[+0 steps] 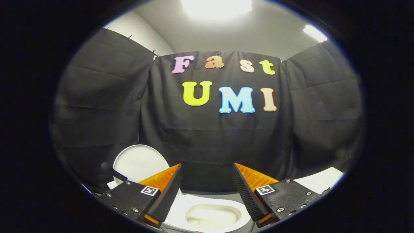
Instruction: Open the toilet lid.
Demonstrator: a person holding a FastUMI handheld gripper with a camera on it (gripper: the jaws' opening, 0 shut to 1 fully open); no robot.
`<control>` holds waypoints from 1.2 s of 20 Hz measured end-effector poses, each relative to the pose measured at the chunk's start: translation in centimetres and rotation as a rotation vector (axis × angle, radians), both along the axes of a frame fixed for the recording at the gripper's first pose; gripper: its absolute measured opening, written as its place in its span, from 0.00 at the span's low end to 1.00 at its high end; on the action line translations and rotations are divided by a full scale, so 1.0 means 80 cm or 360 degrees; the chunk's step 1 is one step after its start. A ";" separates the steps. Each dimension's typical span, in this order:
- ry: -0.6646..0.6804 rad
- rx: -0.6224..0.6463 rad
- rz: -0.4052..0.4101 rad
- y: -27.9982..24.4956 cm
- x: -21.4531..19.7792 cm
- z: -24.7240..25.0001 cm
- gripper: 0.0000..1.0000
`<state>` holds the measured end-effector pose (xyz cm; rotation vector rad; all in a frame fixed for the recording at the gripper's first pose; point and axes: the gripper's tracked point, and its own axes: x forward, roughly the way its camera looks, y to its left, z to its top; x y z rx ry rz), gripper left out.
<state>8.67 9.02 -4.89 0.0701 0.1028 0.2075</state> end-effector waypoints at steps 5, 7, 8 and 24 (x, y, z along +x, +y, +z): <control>0.0073 0.0105 -0.0197 -0.096 -0.048 -0.014 0.93; 0.0075 0.0030 -0.0294 -0.138 -0.065 -0.020 0.93; 0.0073 0.0001 -0.0344 -0.158 -0.072 -0.022 0.93; 0.0086 -0.0101 -0.0476 -0.236 -0.116 -0.035 0.93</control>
